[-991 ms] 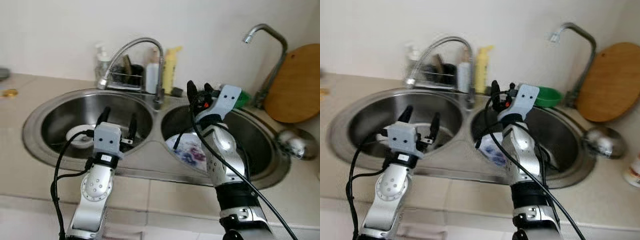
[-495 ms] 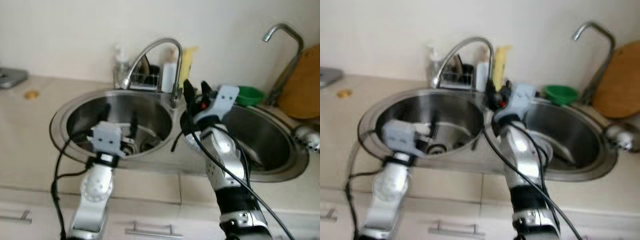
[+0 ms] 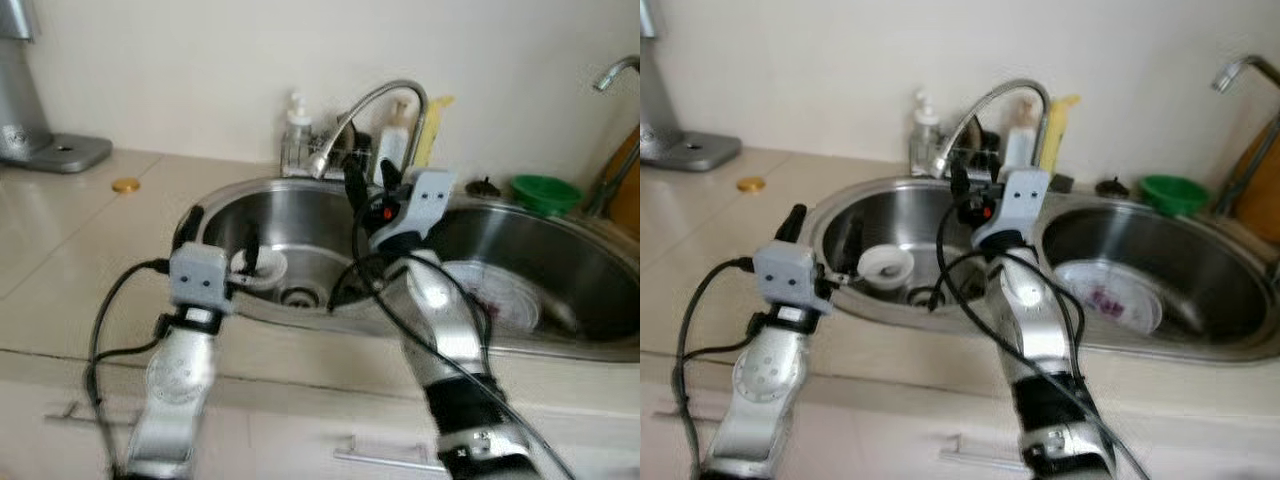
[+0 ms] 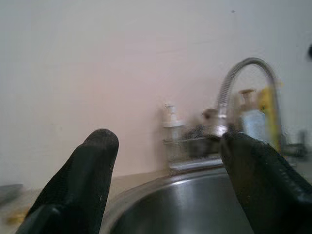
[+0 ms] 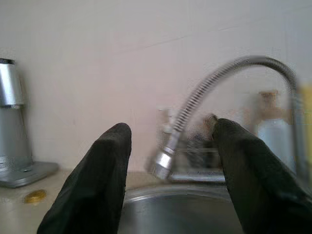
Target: Kitchen organization
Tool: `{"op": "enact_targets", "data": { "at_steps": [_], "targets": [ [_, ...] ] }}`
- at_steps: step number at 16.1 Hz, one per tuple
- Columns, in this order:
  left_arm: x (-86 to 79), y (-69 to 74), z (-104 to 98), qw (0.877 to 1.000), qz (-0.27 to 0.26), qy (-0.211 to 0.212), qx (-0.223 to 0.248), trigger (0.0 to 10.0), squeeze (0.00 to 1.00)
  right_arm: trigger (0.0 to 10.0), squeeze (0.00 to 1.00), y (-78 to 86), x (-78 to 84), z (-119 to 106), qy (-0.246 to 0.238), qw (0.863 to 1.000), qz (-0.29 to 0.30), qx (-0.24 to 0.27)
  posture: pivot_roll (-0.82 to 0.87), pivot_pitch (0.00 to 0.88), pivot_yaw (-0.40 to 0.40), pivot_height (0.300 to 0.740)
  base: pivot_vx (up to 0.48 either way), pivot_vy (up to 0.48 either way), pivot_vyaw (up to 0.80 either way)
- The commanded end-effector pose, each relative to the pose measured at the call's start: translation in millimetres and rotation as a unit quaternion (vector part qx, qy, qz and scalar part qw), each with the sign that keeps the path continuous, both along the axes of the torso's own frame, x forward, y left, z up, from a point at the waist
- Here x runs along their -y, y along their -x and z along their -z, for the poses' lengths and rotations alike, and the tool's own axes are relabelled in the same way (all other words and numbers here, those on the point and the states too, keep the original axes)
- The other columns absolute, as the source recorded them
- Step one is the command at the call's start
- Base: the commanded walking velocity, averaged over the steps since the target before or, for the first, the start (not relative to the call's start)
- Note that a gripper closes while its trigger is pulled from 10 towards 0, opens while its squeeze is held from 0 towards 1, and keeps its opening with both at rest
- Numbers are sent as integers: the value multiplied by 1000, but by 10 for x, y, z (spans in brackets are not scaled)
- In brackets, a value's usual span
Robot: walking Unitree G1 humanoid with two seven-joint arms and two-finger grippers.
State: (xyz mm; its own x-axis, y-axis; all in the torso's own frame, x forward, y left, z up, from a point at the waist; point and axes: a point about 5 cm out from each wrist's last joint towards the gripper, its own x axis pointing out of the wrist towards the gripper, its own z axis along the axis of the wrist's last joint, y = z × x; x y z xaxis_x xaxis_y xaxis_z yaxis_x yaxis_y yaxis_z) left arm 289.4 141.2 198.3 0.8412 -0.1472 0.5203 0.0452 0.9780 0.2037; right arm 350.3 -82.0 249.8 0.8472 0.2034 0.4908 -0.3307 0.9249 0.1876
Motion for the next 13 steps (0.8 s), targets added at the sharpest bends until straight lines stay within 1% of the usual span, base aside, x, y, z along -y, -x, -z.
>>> {"op": "enact_targets", "data": {
  "at_steps": [1,6,8,10,13],
  "targets": [
    [26,0,-36,1000,5,-6,10,10000,0,10000,0,34,-33,-62,-1,1000,-4,18,90,0,-76,740,0,360,0],
    [31,18,-39,1000,6,-15,19,10000,0,10000,0,59,-38,-47,7,1000,-4,23,88,0,-74,740,0,0,0],
    [70,18,-15,1000,11,-20,14,10000,0,10000,0,86,-51,-26,18,999,-5,27,83,0,-73,740,0,0,-513],
    [79,16,-14,1000,12,-19,14,10000,0,10000,0,92,-55,-19,17,999,-6,27,83,0,-73,740,0,-364,-800],
    [85,16,-14,1000,16,-19,16,10000,0,10000,0,110,-59,-21,15,999,-10,33,83,0,-73,740,0,-472,-800]
  ]
}}
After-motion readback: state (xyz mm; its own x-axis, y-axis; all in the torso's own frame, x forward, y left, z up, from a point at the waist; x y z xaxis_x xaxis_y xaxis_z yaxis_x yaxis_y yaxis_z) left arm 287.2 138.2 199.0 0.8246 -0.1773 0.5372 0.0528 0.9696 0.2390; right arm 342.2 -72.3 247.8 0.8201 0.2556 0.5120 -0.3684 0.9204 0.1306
